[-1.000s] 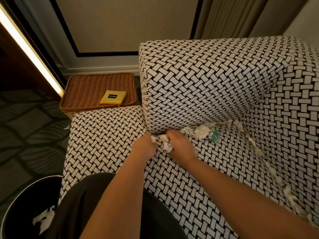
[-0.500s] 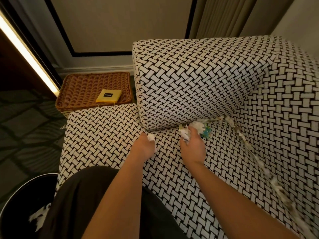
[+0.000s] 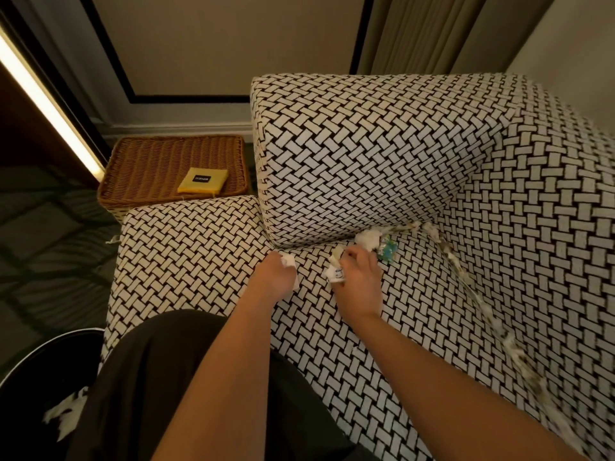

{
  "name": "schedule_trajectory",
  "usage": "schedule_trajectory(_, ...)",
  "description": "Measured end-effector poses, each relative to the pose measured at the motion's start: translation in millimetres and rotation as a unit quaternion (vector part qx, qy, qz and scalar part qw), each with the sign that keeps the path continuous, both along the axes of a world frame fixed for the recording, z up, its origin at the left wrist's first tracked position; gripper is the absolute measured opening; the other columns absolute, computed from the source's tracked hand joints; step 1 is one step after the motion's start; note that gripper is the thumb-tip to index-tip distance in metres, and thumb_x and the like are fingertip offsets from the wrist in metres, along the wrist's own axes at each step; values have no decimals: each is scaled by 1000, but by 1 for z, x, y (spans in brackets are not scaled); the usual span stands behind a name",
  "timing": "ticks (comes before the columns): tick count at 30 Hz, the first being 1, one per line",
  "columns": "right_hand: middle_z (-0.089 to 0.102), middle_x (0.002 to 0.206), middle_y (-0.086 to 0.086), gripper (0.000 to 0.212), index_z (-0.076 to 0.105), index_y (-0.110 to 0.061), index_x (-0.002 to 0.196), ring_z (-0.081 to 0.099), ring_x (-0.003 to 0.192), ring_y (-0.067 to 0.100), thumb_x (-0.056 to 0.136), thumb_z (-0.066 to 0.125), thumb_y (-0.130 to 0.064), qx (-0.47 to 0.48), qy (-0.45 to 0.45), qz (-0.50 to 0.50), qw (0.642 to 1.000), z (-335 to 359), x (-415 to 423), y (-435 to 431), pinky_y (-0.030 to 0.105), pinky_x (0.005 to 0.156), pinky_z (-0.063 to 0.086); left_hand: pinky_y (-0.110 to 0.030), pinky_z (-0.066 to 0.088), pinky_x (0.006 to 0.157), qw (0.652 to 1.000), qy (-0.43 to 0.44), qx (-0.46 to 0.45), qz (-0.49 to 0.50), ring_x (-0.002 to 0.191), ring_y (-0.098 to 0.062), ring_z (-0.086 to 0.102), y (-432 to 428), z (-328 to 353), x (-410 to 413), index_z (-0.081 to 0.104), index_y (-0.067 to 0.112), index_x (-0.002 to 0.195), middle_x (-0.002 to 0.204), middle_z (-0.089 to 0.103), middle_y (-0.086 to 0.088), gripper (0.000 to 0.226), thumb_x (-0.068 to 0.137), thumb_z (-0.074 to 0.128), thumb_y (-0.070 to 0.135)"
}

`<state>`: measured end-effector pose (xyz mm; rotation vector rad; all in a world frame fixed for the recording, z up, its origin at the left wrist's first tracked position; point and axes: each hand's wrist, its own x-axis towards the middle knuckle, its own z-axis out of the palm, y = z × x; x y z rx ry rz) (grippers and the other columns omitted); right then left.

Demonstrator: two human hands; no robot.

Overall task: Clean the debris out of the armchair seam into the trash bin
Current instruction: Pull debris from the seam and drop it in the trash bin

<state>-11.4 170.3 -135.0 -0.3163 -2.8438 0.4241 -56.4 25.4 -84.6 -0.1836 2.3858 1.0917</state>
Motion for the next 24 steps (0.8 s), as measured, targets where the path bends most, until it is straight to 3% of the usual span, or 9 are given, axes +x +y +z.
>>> schedule_trajectory(4, 62, 85, 7, 13, 61, -6, 83, 55, 85, 24, 75, 71, -2, -59, 39, 72, 995, 5, 8, -5, 34, 71, 49, -31, 47, 73, 996, -14, 74, 41, 94, -23, 56, 2, 8, 15, 43, 5, 123, 116, 53, -12, 32, 93, 42, 16)
schedule_trajectory(7, 52, 76, -3, 14, 53, -13, 81, 47, 73, 15, 84, 58, 0, -162, 21, 33, 986, 9, 20, -12, 23, 57, 36, -22, 48, 45, 979, -47, 166, 107, 69, -23, 66, 2, 19, 28, 42, 7, 122, 112, 53, -17, 29, 94, 39, 10)
schedule_trajectory(8, 52, 74, -4, 12, 51, -15, 86, 47, 68, 13, 87, 55, -3, -197, 10, 18, 980, 11, 22, -15, 21, 52, 33, -21, 47, 42, 972, -50, 190, 129, 64, -22, 65, 0, 26, 32, 42, 8, 122, 110, 52, -16, 28, 94, 38, 8)
schedule_trajectory(12, 57, 76, 0, 24, 49, -23, 110, 48, 60, 10, 92, 50, -7, -292, -32, 22, 956, 32, 19, -32, 19, 47, 36, -24, 50, 54, 957, -2, 248, 150, 64, -17, 63, -9, 55, 52, 42, 14, 120, 98, 55, -11, 27, 95, 36, 5)
schedule_trajectory(14, 55, 72, -2, 8, 56, -17, 94, 47, 60, 9, 94, 50, -12, -334, -30, 38, 942, 50, 13, -43, 16, 49, 37, -22, 48, 55, 954, 25, 262, 143, 63, -13, 60, -20, 72, 64, 42, 18, 117, 99, 55, -9, 25, 95, 36, 6)
schedule_trajectory(16, 48, 64, -4, 23, 52, -17, 72, 41, 55, 7, 95, 49, -19, -372, -40, 49, 926, 70, 8, -61, 15, 47, 34, -24, 48, 58, 948, 47, 279, 147, 63, -12, 57, -38, 88, 76, 42, 22, 114, 99, 55, -8, 23, 96, 36, 8)
schedule_trajectory(18, 45, 60, -3, 28, 50, -18, 68, 38, 53, 10, 96, 47, -22, -437, -69, 61, 895, 86, 7, -81, 20, 47, 34, -27, 47, 61, 946, 59, 287, 139, 64, -13, 54, -56, 102, 85, 45, 22, 111, 92, 56, -7, 20, 97, 38, 11)
schedule_trajectory(20, 46, 62, -1, 22, 53, -15, 77, 40, 53, 10, 96, 47, -24, -506, -103, 65, 854, 103, 10, -105, 24, 48, 34, -27, 47, 60, 950, 77, 276, 126, 64, -12, 53, -79, 112, 94, 49, 23, 110, 87, 56, -5, 17, 97, 41, 16)
schedule_trajectory(24, 45, 64, -1, 17, 52, -14, 86, 38, 50, 8, 97, 45, -24, -597, -180, 117, 773, 140, 14, -152, 20, 43, 30, -21, 36, 48, 947, 99, 272, 140, 52, -8, 42, -122, 123, 102, 55, 22, 105, 71, 49, 0, 14, 96, 44, 23)
